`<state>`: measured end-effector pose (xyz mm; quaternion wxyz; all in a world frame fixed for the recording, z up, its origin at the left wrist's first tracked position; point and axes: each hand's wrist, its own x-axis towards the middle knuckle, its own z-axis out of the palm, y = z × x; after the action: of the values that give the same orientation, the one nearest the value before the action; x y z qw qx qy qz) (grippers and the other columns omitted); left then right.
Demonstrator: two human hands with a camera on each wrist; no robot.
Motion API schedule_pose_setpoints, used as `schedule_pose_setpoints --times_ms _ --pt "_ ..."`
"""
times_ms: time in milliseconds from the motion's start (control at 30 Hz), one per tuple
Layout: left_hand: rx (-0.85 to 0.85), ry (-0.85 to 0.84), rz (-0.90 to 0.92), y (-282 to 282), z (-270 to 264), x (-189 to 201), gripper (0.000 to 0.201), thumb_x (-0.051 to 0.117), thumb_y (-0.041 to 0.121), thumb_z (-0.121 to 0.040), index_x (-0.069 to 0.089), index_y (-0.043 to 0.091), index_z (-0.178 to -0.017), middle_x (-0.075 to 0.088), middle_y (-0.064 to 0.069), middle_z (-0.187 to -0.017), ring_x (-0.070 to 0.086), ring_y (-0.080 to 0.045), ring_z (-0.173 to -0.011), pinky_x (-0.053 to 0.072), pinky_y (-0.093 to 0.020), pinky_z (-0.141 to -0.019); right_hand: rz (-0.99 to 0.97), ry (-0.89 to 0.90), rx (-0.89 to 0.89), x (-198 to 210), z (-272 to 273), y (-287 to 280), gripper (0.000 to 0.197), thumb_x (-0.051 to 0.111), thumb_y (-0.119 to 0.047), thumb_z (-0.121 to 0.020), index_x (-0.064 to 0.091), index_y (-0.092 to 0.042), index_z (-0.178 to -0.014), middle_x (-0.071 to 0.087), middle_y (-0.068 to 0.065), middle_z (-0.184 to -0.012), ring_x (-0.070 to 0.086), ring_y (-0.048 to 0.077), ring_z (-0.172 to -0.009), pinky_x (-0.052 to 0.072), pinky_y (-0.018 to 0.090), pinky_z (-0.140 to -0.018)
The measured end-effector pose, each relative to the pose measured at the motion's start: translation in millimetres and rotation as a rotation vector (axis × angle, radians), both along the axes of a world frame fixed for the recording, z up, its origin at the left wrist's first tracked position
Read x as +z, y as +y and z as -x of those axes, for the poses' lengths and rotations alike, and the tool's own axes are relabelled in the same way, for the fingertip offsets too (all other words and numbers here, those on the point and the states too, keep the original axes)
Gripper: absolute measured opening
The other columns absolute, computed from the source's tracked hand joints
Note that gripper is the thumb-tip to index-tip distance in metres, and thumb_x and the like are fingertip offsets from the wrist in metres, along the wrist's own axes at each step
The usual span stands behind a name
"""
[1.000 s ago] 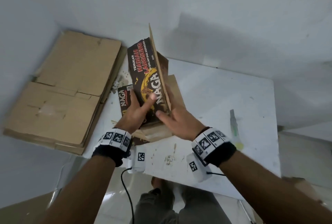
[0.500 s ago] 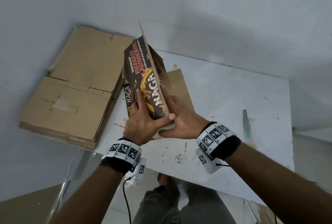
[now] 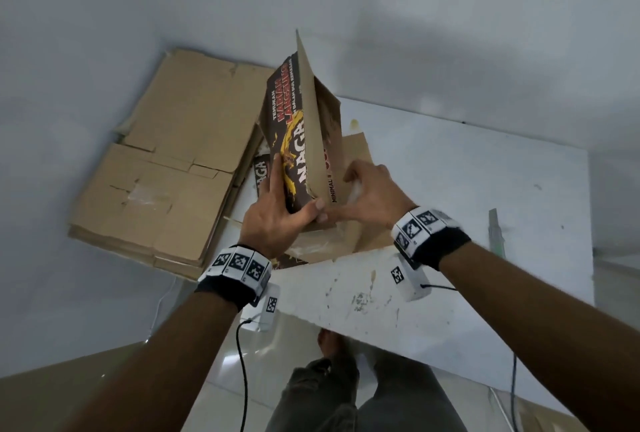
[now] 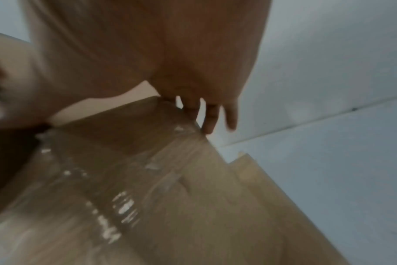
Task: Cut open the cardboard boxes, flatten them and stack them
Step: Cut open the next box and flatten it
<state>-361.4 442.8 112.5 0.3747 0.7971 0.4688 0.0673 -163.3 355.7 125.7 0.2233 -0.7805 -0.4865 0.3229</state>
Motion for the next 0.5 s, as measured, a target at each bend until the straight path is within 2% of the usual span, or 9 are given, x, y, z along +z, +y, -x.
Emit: schedule_pose_setpoints --times_ms 67,100,167,200,267,300,367,433,500 --pt "0.007 0.006 0.032 -3.2 -17.2 2.9 0.128 0.046 0.092 -0.063 -0.007 0.032 -0.163 0.026 -0.011 -0.166 0.049 -0.035 -0.137 0.044 -0.046 -0.107 -0.043 -0.210 -0.081 0.7 -2.6 -25.0 0.073 0.067 -0.090 -0.054 0.057 -0.021 -0.076 0.057 -0.007 -0.072 0.055 0.015 -0.074 0.043 0.029 -0.063" --pt "0.009 0.023 0.043 -5.8 -27.8 2.9 0.133 0.048 0.094 -0.060 -0.008 0.032 -0.163 0.026 -0.012 -0.164 0.049 -0.036 -0.137 0.043 -0.047 -0.108 -0.030 -0.244 -0.111 0.2 -1.2 -38.5 0.070 0.063 -0.088 -0.062 0.056 -0.019 -0.069 0.057 -0.004 -0.064 0.056 0.016 -0.065 0.042 0.029 -0.058" --pt "0.002 0.073 0.049 -10.8 -50.4 -0.4 0.139 0.058 0.094 -0.059 -0.010 0.031 -0.163 0.028 -0.016 -0.160 0.050 -0.040 -0.134 0.043 -0.050 -0.107 0.039 -0.220 -0.156 -4.8 3.7 -57.7 0.065 0.056 -0.084 -0.075 0.059 -0.020 -0.079 0.062 -0.003 -0.067 0.061 0.017 -0.065 0.047 0.030 -0.058" --pt "-0.001 0.089 0.042 -12.1 -60.8 -3.5 0.139 0.063 0.092 -0.063 -0.011 0.030 -0.163 0.028 -0.017 -0.159 0.051 -0.042 -0.133 0.044 -0.051 -0.106 0.043 -0.193 -0.180 -11.2 5.0 -61.4 0.063 0.054 -0.082 -0.079 0.060 -0.021 -0.095 0.067 -0.003 -0.078 0.064 0.018 -0.073 0.052 0.033 -0.065" --pt "-0.005 0.109 0.018 -10.6 -75.8 -7.8 0.135 0.063 0.088 -0.067 -0.012 0.030 -0.162 0.026 -0.019 -0.161 0.051 -0.044 -0.132 0.044 -0.053 -0.106 0.000 -0.081 -0.222 -21.8 3.8 -57.1 0.065 0.054 -0.073 -0.086 0.048 -0.024 -0.129 0.069 0.001 -0.109 0.066 0.021 -0.096 0.056 0.041 -0.081" --pt "-0.004 0.119 0.002 -7.4 -79.9 -10.3 0.134 0.061 0.089 -0.067 -0.012 0.030 -0.163 0.024 -0.019 -0.162 0.051 -0.045 -0.132 0.044 -0.053 -0.107 -0.037 -0.024 -0.217 -26.0 2.4 -50.5 0.062 0.053 -0.067 -0.090 0.042 -0.027 -0.137 0.065 0.001 -0.121 0.065 0.022 -0.106 0.055 0.044 -0.087" --pt "-0.001 0.160 -0.048 3.1 -83.6 -15.3 0.131 0.055 0.091 -0.068 -0.010 0.029 -0.163 0.025 -0.019 -0.163 0.051 -0.045 -0.132 0.044 -0.054 -0.106 -0.070 0.003 -0.186 -28.8 0.2 -34.4 0.046 0.046 -0.055 -0.100 0.041 -0.029 -0.138 0.064 0.002 -0.127 0.064 0.026 -0.109 0.054 0.046 -0.089" --pt "0.000 0.214 -0.117 15.8 -83.3 -20.2 0.126 0.045 0.094 -0.071 -0.008 0.027 -0.164 0.031 -0.020 -0.159 0.053 -0.045 -0.129 0.045 -0.054 -0.103 -0.052 -0.048 -0.186 -30.1 -2.6 -20.9 0.035 0.038 -0.048 -0.105 0.047 -0.024 -0.129 0.068 0.007 -0.113 0.066 0.031 -0.098 0.054 0.043 -0.082" --pt "-0.031 0.266 -0.209 23.0 -77.1 -27.5 0.125 0.029 0.099 -0.071 -0.003 0.023 -0.164 0.040 -0.022 -0.152 0.058 -0.044 -0.122 0.050 -0.054 -0.098 -0.036 -0.126 -0.198 -32.4 -2.6 -9.8 0.030 0.036 -0.041 -0.106 0.053 -0.017 -0.111 0.069 0.012 -0.102 0.064 0.035 -0.091 0.051 0.040 -0.077"
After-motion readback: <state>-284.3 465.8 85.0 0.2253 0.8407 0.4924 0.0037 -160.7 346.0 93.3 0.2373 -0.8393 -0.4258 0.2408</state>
